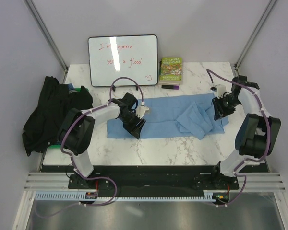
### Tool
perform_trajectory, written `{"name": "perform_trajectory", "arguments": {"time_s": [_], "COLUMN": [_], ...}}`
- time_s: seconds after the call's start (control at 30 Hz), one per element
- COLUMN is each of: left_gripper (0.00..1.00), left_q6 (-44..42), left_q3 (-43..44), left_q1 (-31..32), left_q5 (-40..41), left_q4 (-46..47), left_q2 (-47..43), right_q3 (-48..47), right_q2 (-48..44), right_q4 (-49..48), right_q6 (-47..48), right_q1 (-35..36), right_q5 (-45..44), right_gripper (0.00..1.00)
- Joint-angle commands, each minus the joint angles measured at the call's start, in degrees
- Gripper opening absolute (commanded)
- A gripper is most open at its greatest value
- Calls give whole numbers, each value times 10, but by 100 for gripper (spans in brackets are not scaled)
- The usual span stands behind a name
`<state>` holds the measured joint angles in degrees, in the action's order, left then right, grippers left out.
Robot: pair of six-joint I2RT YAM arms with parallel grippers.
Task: Fold and stack the long sleeve shirts
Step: Fold the shirt
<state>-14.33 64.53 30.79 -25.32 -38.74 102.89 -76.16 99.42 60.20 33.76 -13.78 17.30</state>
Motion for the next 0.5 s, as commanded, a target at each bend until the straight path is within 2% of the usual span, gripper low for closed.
{"name": "perform_trajectory", "arguments": {"time_s": [0.0, 0.1, 0.23, 0.33, 0.47], "left_gripper": [59, 62, 65, 66, 66], "left_q6": [19, 9, -6, -12, -12], "left_q3": [11, 11, 11, 10, 6], "left_q1": [-6, -6, -6, -6, -6], "left_q5": [-58, -83, -109, -107, -105], "left_q4": [2, 14, 18, 18, 18], "left_q2": [-47, -76, -104, -115, -122], "right_q3": [-28, -10, 24, 28, 16], "right_q2": [-74, -84, -84, -67, -15], "right_q4": [88, 98, 62, 22, -3], "right_q6": [59, 63, 45, 22, 8], "right_q1": [5, 33, 78, 97, 102], "right_q5": [96, 103, 84, 69, 56], "right_gripper": [42, 47, 50, 57, 57]}}
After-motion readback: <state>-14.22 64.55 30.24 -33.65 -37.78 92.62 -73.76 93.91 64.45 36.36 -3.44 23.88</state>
